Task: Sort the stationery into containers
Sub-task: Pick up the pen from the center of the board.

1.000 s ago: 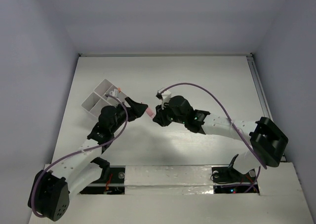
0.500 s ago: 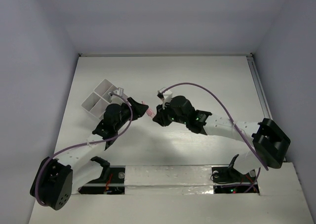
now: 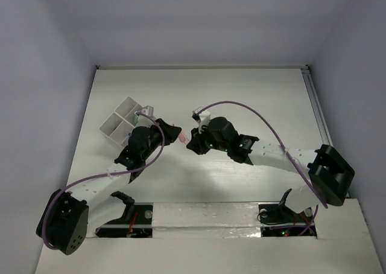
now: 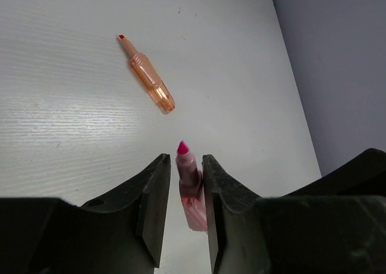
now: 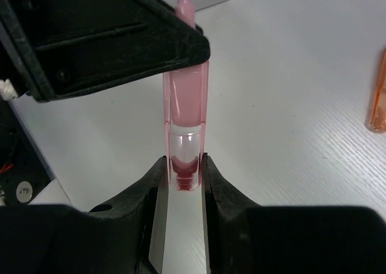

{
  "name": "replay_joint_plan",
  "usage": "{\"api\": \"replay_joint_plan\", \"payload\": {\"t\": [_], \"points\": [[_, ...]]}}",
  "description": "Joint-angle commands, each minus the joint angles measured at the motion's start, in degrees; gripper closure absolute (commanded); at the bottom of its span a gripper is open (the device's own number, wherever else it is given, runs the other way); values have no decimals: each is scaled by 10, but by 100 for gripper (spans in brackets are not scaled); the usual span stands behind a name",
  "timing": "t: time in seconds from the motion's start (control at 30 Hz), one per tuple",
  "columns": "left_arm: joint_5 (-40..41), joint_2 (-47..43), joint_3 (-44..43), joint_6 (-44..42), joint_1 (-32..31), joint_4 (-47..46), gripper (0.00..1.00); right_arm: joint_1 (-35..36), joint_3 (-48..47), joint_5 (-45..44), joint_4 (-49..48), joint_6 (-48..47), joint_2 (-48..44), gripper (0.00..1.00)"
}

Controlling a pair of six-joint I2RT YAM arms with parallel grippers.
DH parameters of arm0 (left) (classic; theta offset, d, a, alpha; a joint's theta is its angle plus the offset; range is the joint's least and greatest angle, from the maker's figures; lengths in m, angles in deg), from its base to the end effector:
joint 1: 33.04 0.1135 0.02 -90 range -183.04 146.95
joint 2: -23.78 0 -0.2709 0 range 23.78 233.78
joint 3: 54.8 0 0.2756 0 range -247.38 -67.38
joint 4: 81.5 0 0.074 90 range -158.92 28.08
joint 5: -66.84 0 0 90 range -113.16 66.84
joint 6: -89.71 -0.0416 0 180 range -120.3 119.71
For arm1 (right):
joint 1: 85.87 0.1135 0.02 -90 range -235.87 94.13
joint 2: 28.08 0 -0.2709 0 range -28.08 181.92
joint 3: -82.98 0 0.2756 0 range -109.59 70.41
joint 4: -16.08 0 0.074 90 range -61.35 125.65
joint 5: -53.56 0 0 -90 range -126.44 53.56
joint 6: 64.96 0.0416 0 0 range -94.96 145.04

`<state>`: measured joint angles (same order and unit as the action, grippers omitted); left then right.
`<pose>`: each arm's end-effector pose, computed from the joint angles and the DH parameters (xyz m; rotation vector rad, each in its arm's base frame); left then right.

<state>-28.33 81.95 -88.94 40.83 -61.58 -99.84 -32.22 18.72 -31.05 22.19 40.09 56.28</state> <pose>0.2123 -0.1197 0.2200 -0.1218 1.7643 -0.9791 0.2077 0.2888 0.2374 -0.7637 1.9919 0.8316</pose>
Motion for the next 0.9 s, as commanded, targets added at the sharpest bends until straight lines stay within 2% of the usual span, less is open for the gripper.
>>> {"api": "replay_joint_plan", "payload": {"t": [0.0, 0.17, 0.37, 0.5, 0.7, 0.87], "points": [[38, -6, -30, -27, -1, -18, 76, 7, -11, 40, -22, -2, -4, 100], [46, -3, -33, -32, -6, -15, 80, 7, -17, 49, -15, -3, 6, 100], [46, -5, -37, -39, -12, -8, 93, 7, -17, 45, -13, -4, 6, 100], [81, -15, -49, -59, -12, 21, 100, 7, -21, 41, 3, -6, 5, 100], [135, -57, -67, -100, -12, 78, 100, 7, -32, 58, 35, -12, -5, 100], [123, -66, -75, -118, -17, 90, 100, 7, -58, 102, 100, -12, -21, 100]]}}
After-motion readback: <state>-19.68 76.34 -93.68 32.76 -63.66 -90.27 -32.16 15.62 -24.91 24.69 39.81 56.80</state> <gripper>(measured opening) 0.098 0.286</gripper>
